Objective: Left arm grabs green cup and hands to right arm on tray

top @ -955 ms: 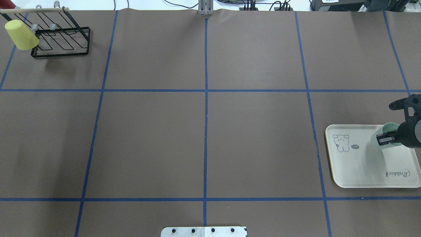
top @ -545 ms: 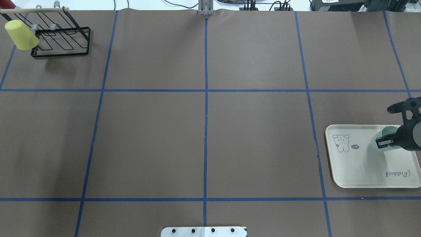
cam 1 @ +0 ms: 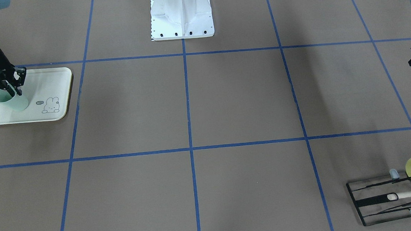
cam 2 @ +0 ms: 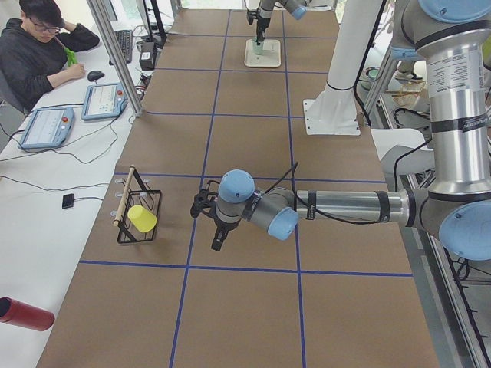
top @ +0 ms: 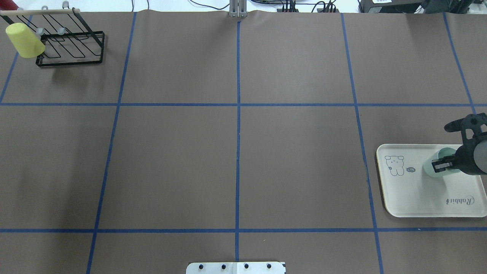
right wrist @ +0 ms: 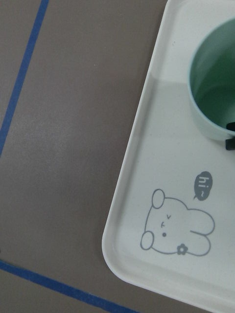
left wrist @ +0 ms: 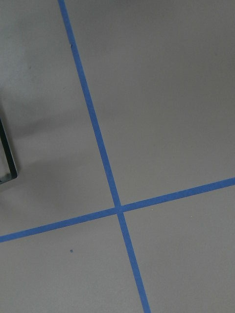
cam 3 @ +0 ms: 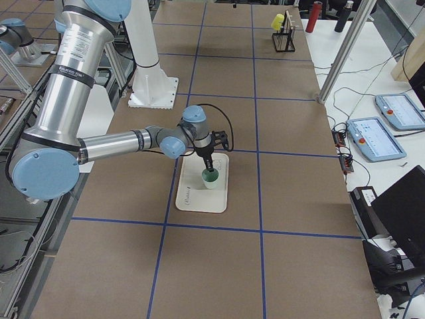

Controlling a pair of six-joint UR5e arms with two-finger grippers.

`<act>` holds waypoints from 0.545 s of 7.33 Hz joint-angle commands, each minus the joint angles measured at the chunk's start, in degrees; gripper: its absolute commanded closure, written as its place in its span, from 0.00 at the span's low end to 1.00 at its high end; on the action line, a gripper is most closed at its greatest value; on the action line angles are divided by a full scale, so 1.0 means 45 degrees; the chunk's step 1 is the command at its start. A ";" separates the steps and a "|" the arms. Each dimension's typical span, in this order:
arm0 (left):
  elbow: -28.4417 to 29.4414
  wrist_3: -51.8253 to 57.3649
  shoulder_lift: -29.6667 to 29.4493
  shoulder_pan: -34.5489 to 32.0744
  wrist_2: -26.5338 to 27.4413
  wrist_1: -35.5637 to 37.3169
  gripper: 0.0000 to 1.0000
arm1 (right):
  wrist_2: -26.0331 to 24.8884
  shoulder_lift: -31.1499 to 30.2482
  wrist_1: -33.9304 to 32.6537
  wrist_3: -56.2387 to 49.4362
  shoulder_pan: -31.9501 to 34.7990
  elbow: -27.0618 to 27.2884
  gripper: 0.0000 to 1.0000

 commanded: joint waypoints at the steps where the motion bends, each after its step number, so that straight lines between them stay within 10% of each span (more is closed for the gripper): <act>1: -0.0002 -0.0088 -0.0102 0.0000 0.0029 0.0000 0.00 | -0.0072 0.0049 0.0002 -0.0017 0.0047 0.0086 0.00; 4: -0.0002 -0.0088 -0.0103 0.0000 0.0030 -0.0019 0.00 | 0.1557 0.1059 -0.1063 -0.0947 0.1988 0.0048 0.00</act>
